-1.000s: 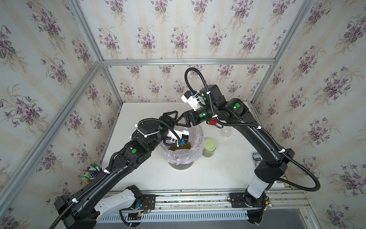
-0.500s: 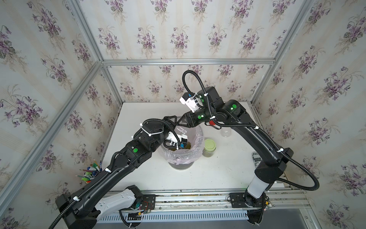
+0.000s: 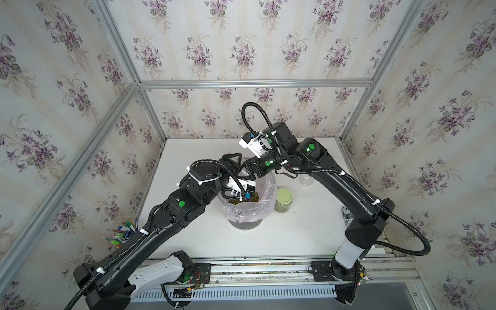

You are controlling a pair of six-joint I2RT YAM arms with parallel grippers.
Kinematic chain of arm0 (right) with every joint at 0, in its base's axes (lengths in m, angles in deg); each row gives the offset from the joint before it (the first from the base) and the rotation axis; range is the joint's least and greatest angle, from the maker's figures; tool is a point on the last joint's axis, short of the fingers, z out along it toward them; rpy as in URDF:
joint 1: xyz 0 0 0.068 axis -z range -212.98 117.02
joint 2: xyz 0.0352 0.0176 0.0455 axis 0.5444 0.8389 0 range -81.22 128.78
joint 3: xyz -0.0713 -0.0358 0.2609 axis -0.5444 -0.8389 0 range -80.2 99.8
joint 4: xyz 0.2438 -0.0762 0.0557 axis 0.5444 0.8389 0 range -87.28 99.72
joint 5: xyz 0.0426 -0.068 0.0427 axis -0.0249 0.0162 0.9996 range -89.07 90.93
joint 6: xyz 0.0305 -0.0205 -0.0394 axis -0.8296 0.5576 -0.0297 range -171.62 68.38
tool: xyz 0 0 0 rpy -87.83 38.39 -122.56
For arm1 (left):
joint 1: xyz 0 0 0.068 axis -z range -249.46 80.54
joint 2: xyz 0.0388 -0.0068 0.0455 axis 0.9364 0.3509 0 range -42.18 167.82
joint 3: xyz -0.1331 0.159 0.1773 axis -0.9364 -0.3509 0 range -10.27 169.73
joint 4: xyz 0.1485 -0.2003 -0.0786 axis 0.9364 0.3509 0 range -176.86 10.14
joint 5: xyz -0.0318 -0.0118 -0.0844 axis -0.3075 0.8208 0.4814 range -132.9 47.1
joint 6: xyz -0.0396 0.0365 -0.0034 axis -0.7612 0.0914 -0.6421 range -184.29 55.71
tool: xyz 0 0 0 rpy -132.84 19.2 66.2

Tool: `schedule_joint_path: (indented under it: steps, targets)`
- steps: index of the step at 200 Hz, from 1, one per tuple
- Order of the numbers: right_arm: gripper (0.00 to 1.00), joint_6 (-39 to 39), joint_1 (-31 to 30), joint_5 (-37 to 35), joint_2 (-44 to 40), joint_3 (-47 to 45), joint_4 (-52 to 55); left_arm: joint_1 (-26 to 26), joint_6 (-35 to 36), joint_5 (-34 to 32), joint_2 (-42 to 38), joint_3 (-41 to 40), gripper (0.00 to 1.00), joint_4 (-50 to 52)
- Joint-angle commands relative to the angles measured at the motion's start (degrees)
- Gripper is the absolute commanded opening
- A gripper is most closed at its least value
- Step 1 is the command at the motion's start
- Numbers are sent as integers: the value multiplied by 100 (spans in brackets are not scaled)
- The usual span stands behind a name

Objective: Empty moldy mung beans from jars
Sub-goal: Pour the moldy mung beans from the jar into the trash bin.

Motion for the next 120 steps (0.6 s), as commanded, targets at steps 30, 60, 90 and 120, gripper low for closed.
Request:
schedule_joint_path:
  steps: [30,60,90,120]
  targets:
    - [48,135,-26,355,21,-122,-192,47,217,165,33,70,45,-575]
    - [43,162,-33,294,-4,-164,-175,51,178,127,42,106,56,-595]
    - [41,127,-33,221,-105,-331,-380,52,219,94,17,105,100,-641]
    - [40,101,-39,34,-182,-492,-571,54,178,-102,-33,130,100,-655]
